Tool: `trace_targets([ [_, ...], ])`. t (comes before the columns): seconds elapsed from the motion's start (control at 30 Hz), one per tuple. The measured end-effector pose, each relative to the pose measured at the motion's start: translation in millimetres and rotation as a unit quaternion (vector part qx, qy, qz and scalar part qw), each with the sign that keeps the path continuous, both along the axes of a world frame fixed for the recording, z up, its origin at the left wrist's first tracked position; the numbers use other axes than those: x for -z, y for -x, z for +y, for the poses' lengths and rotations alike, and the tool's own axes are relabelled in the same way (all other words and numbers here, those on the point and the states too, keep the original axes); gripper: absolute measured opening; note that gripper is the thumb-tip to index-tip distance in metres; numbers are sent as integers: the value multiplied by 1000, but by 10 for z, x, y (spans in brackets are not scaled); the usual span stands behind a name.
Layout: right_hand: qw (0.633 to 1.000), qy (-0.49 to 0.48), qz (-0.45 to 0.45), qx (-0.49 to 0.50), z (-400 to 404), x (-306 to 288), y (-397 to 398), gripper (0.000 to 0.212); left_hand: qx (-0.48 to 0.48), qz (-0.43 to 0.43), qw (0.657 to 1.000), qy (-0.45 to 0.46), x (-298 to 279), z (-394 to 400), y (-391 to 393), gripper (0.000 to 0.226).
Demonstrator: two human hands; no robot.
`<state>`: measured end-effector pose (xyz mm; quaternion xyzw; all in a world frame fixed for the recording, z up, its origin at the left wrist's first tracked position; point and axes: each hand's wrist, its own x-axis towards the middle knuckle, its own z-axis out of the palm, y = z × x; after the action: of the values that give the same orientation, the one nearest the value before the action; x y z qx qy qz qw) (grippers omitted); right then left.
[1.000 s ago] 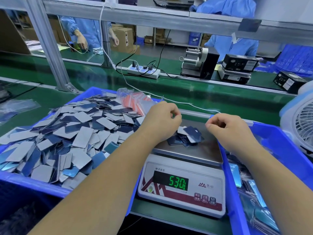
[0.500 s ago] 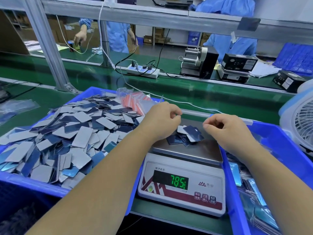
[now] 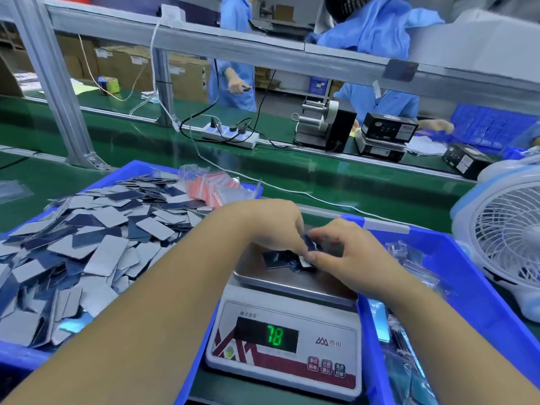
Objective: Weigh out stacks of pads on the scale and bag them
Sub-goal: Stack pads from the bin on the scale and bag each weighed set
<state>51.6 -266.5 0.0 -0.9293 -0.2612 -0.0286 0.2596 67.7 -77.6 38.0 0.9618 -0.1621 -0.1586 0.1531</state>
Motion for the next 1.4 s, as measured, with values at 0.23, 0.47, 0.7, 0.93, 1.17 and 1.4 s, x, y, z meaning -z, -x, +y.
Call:
trace_targets([
  [0.23,999,-39,9,-6,31,49,6,31,-27,10,999,-22,-23,67,-34,50],
  [0.47,998,-60,29,-17,24,65,11,35,-58,69,995,-51,-76,29,-72,46],
  [0.7,997,-55,61,3,-9,56,5,51,-43,81,993,-77,-120,-60,-21,26],
  [0.93,990,-107,88,14,-17,19,14,63,-27,45,998,-28,-145,-106,109,32],
  [1.17,990,-113,80,8,-41,-25,20,46,-23,22,998,55,-75,-94,186,32],
  [1.4,961,-256,105,4,-9,-23,18,47,-36,-29,975,219,43,31,184,27],
])
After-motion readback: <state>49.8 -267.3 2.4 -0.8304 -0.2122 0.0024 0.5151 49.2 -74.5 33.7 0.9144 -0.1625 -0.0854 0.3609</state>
